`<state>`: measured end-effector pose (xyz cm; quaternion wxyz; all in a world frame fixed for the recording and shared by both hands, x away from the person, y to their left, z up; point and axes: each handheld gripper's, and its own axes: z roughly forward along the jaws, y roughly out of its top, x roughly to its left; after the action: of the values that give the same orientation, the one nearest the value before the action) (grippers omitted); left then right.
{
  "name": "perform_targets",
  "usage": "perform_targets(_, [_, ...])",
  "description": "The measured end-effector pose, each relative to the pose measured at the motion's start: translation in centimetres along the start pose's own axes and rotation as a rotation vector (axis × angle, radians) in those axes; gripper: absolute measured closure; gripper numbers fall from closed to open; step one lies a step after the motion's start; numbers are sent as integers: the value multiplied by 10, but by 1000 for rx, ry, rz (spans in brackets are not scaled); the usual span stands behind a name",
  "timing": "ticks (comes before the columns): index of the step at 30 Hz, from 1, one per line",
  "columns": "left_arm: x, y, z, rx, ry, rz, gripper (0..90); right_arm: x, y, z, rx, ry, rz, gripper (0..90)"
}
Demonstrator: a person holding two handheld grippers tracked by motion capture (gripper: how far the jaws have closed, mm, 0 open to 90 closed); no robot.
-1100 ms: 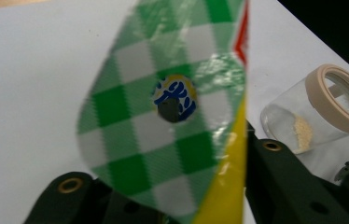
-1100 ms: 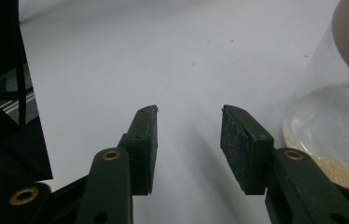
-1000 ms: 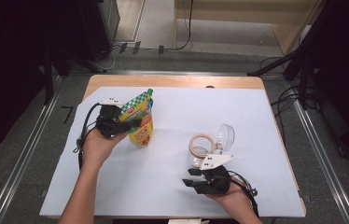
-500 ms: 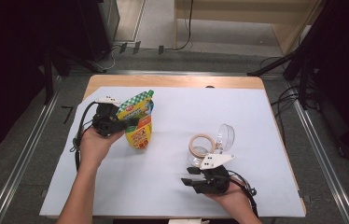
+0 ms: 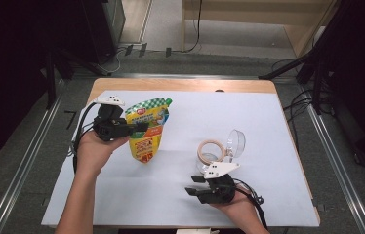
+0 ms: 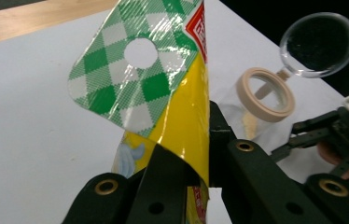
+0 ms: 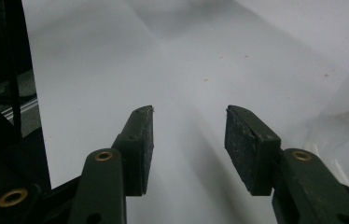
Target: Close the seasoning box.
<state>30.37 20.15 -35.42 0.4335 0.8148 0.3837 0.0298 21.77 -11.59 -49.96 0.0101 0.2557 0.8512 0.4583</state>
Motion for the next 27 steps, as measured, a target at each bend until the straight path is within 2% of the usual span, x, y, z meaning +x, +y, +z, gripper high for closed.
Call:
perform_targets(6, [-13,5,3,32,-55,28,891,0,0,2,6,10,24,538])
perform_targets(9, [-20,8,3,42,-73,51,891,3,1,6,7,13,16,537])
perform_targets(14, [-29,11,3,43,-116,65,891,5,0,8,8,7,16,538])
perform_targets(20, [-38,13,5,45,-147,76,891,5,2,11,-15,-6,31,537])
perform_targets(27, [-51,15,11,76,-171,108,891,7,5,20,-32,-31,44,556])
